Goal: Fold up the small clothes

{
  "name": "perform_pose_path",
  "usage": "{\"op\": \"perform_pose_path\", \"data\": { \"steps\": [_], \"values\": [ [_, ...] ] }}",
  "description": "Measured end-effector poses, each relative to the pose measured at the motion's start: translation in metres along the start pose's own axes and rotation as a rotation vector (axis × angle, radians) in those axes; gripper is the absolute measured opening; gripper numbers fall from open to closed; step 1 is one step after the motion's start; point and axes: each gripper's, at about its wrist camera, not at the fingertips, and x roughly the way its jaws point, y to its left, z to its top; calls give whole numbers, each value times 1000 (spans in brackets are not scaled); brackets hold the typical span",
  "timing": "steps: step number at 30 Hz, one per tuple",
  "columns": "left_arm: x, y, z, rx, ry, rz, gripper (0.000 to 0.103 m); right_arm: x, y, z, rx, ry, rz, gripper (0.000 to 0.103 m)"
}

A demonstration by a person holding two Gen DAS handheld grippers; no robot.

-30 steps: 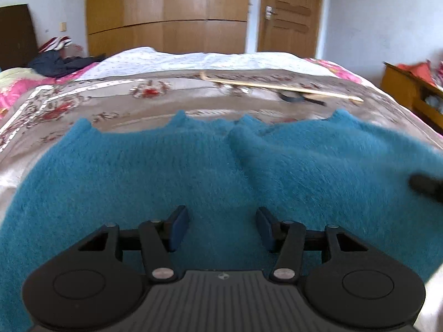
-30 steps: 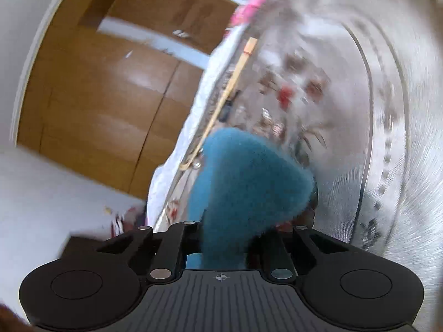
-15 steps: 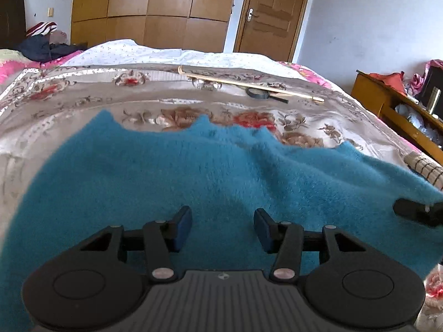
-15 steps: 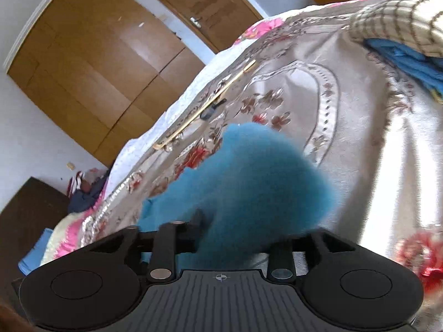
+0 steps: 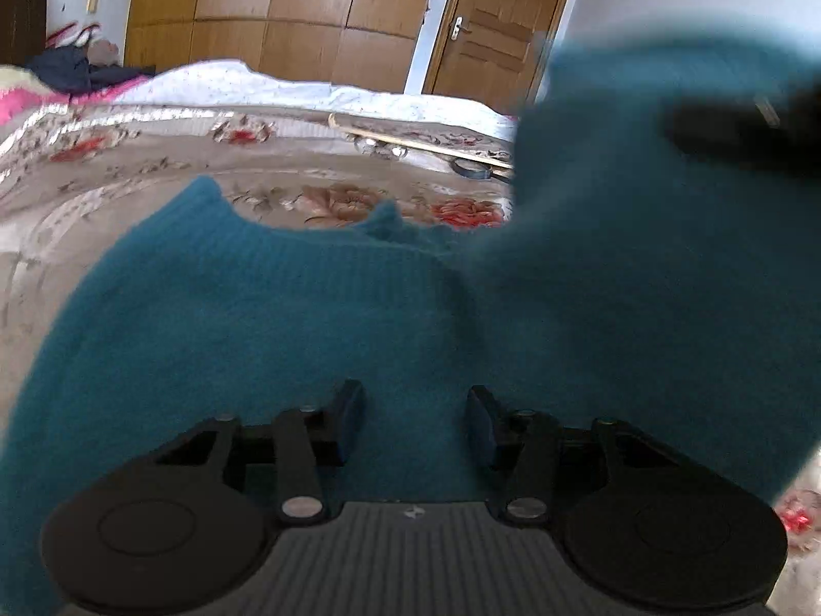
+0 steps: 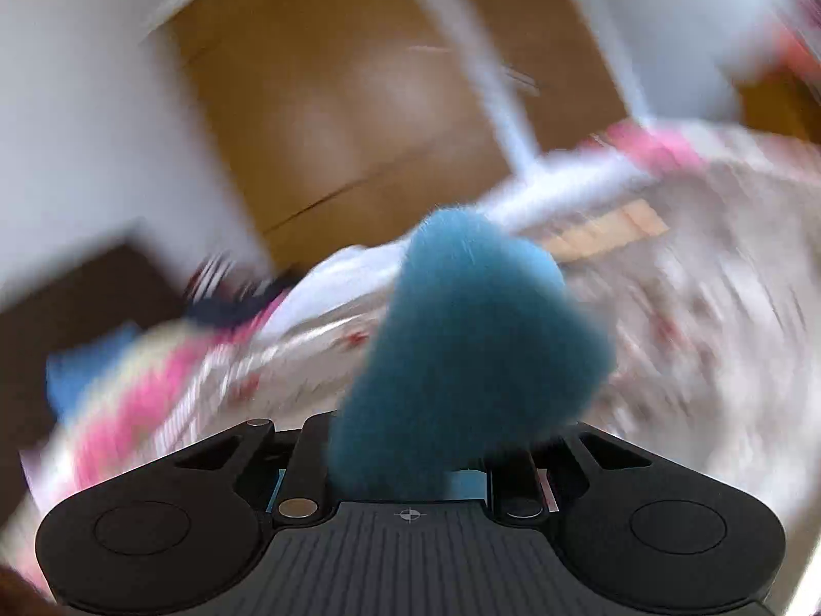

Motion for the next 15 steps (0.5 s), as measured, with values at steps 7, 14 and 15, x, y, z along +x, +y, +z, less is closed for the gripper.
{"op": "perform_pose_path", "data": {
  "steps": [7, 14, 15],
  "values": [
    [-76, 55, -21, -68, 48, 8, 52, 37, 101, -45, -525, 116, 181, 20],
    [-116, 81, -51, -142, 79, -16, 52, 55, 143, -83, -748, 207, 176, 25],
    [-119, 83, -52, -156, 78, -18, 52, 55, 145, -85, -755, 215, 180, 29]
  ]
}}
